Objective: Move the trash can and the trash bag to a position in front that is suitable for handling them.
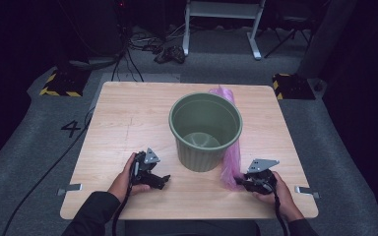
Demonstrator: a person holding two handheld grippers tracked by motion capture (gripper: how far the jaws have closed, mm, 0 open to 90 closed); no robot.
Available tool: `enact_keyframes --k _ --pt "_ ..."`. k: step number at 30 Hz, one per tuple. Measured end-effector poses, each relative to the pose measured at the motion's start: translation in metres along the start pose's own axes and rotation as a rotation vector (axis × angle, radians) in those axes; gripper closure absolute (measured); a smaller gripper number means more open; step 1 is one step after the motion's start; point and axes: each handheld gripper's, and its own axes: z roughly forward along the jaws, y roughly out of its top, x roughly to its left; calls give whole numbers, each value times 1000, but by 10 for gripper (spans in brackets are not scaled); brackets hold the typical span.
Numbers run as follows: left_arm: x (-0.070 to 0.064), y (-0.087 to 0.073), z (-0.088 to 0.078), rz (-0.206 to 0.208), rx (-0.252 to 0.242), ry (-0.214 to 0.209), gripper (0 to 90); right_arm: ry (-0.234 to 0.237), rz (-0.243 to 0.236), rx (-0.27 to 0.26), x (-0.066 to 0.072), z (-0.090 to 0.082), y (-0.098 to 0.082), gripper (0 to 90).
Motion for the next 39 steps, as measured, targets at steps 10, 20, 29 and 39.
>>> enact_keyframes --k 10,20,29,39 --pt "-6 31 29 13 1 -6 1 7 3 -3 7 0 0 772" --pt "-12 52 48 18 3 -4 0 4 -13 3 12 1 1 631" --pt "-3 61 56 -1 -1 16 0 -14 -26 -168 14 -40 16 336" --pt "6 48 44 29 0 -32 3 -73 21 -277 -2 -74 11 349"
